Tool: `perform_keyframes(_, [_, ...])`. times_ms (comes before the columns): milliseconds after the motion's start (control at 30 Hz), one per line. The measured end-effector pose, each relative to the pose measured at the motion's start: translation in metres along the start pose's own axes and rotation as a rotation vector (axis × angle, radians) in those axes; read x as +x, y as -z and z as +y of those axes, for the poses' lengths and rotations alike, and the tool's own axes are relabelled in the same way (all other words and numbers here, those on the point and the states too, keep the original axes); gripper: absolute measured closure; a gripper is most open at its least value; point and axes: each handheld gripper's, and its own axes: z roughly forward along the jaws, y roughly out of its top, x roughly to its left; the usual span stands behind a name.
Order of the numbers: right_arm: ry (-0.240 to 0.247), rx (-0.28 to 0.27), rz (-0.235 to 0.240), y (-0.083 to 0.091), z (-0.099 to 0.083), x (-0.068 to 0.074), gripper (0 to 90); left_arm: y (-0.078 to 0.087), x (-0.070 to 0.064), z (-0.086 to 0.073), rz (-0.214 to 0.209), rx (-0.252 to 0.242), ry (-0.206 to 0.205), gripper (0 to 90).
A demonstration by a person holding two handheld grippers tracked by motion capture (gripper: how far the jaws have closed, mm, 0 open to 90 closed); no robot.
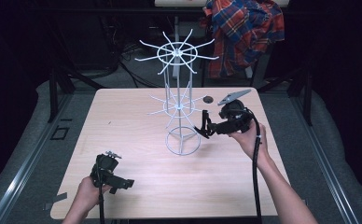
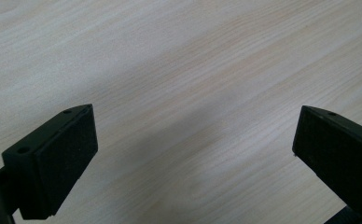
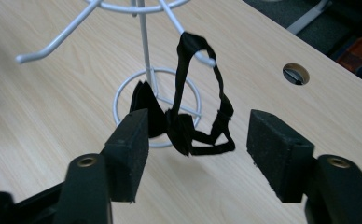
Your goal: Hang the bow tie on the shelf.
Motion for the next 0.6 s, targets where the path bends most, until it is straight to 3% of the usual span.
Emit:
perform_keyframes(367, [0.018,0.056,0.006,0.014,-0.019,0.0,19.4,-0.002,0.0,0.001,0.001,0.001,0.005,0.1])
perform_keyframes(600, [0.004,0.091,0.002,0.025,-0.038,-0.007,14.4,-0.003,0.0,0.0,0.002,0.004,0.01,0.0])
